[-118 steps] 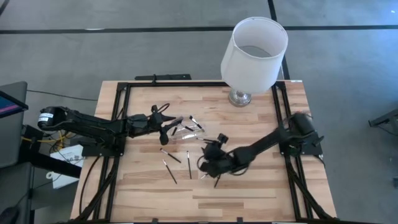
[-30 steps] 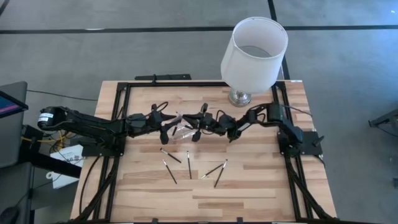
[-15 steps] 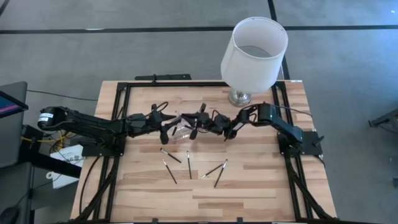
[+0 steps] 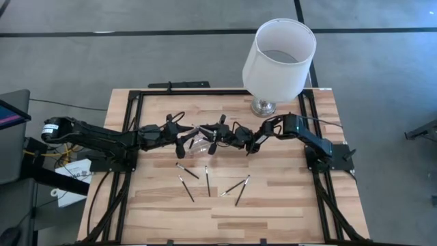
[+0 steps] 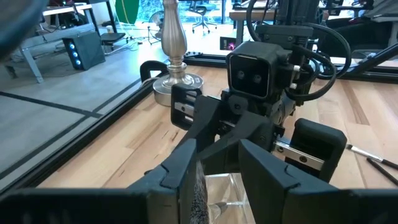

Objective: Put items in baskets/containers
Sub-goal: Put the eyeshadow brush into the right transparent organizer, then put the right foundation brush into the left transparent organizer

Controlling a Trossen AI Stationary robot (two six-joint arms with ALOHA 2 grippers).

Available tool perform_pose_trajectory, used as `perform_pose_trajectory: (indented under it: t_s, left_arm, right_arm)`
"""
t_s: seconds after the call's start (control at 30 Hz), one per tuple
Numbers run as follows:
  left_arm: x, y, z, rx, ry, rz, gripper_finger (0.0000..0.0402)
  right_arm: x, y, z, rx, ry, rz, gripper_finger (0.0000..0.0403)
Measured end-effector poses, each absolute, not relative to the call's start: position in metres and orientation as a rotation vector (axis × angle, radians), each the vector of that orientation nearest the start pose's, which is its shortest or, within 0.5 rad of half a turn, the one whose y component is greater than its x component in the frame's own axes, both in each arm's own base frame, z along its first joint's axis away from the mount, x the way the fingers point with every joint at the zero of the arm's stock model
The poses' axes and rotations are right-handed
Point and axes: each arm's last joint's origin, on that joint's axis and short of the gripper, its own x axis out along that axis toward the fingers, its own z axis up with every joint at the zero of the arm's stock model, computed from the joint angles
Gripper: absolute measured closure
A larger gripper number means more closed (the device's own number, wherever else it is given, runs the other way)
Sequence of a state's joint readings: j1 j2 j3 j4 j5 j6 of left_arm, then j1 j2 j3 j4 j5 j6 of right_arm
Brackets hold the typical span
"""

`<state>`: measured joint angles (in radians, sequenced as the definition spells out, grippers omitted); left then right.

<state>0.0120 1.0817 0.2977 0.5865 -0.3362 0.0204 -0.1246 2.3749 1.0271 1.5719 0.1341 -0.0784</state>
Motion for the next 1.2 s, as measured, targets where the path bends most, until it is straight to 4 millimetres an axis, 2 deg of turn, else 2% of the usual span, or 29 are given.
perform_pose_trajectory:
  t_s: [0.17, 0.5, 0.57, 0.73, 0.83, 0.93, 1.03, 1.13, 1.2]
  left_arm:
    - [0.205, 0.012, 0.187, 0.052, 0.200, 0.345, 0.0284]
    - [0.205, 0.012, 0.187, 0.052, 0.201, 0.345, 0.0284]
    - [0.205, 0.012, 0.187, 0.052, 0.201, 0.345, 0.0284]
    - [0.205, 0.012, 0.187, 0.052, 0.201, 0.345, 0.0284]
    - [0.205, 0.012, 0.187, 0.050, 0.201, 0.345, 0.0284]
    - [0.205, 0.011, 0.187, 0.047, 0.201, 0.319, 0.0284]
    - [0.206, 0.009, 0.187, 0.039, 0.201, 0.238, 0.0284]
    - [0.206, 0.007, 0.187, 0.031, 0.201, 0.168, 0.0284]
    - [0.206, 0.006, 0.187, 0.011, 0.199, 0.155, 0.0284]
  right_arm:
    - [0.413, -0.055, 0.082, -0.076, -0.214, -0.265, 0.0308]
    - [0.413, -0.055, 0.087, -0.076, -0.216, -0.264, 0.0236]
    - [0.414, -0.053, 0.097, -0.093, -0.241, -0.264, 0.0228]
    - [0.410, -0.041, 0.142, -0.191, -0.285, -0.255, 0.0223]
    - [0.407, -0.026, 0.168, -0.200, -0.171, -0.210, 0.0226]
    - [0.399, -0.002, 0.194, -0.212, 0.046, -0.126, 0.0230]
    - [0.380, 0.027, 0.216, -0.221, 0.248, -0.028, 0.0237]
    - [0.359, 0.055, 0.236, -0.186, 0.321, 0.054, 0.0246]
    - [0.348, 0.071, 0.242, -0.147, 0.348, 0.097, 0.0252]
